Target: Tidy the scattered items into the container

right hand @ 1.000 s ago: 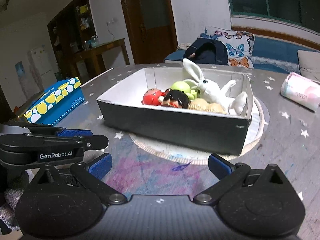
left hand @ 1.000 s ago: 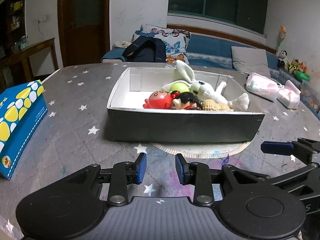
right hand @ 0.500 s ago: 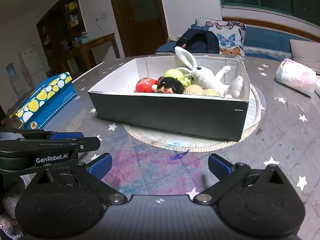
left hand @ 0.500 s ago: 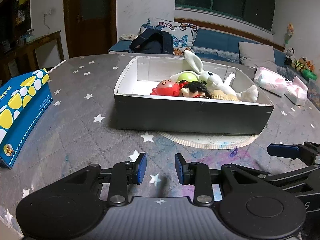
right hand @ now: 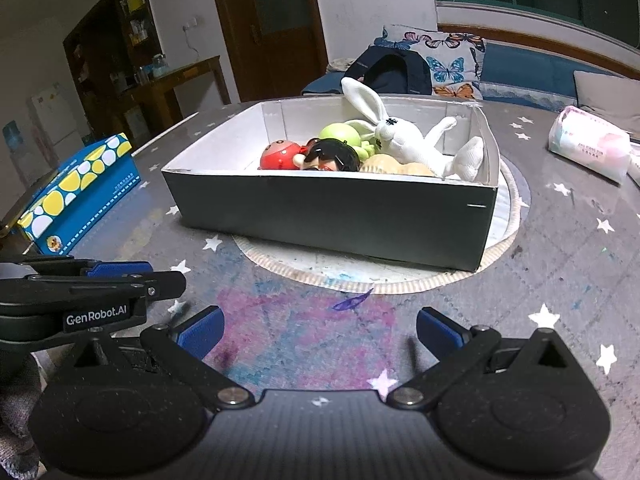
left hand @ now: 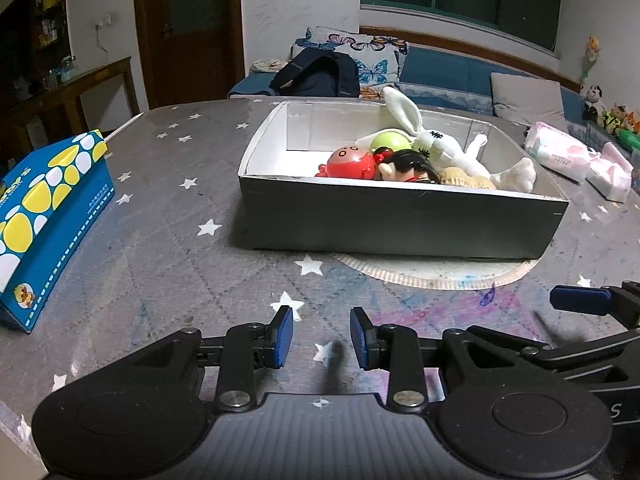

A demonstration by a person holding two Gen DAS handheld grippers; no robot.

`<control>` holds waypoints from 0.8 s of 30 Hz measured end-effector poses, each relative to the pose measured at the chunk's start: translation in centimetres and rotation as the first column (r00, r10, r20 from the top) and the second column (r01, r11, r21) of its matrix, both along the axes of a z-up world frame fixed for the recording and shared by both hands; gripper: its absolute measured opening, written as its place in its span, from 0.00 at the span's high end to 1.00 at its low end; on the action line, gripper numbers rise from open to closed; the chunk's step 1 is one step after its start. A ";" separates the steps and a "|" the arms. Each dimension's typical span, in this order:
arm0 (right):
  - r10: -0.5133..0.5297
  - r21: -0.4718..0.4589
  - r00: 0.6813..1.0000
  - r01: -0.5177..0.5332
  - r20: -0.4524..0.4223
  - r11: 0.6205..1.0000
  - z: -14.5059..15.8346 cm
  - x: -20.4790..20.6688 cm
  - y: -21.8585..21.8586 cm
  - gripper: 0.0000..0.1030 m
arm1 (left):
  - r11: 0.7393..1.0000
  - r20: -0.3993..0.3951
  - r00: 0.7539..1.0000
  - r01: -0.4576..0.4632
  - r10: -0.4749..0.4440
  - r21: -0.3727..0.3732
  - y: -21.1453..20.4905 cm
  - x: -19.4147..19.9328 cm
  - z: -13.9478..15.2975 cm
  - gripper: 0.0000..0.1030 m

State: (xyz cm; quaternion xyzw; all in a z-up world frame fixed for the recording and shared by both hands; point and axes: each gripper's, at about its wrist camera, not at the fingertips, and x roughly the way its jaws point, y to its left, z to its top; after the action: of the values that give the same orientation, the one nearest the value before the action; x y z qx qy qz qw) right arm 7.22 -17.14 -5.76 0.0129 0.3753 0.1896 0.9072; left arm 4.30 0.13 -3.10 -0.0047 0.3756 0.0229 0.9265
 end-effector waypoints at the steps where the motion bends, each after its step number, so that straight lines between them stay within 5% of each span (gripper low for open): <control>1: -0.001 -0.001 1.000 0.001 -0.002 1.000 0.0 0.1 0.0 0.00 | 1.000 -0.002 1.000 -0.003 0.003 0.003 0.0 0.1 0.0 0.67; 24: -0.022 -0.040 0.999 0.020 -0.037 0.999 -0.6 1.7 0.5 0.00 | 0.999 -0.024 0.999 -0.033 0.034 0.029 0.3 1.7 -0.2 0.67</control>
State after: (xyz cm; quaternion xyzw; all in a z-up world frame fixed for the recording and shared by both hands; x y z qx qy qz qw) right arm 8.93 -16.62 -6.33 0.0026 0.3959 0.1723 0.9020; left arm 6.03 0.46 -3.32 0.0026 0.3866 0.0439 0.9212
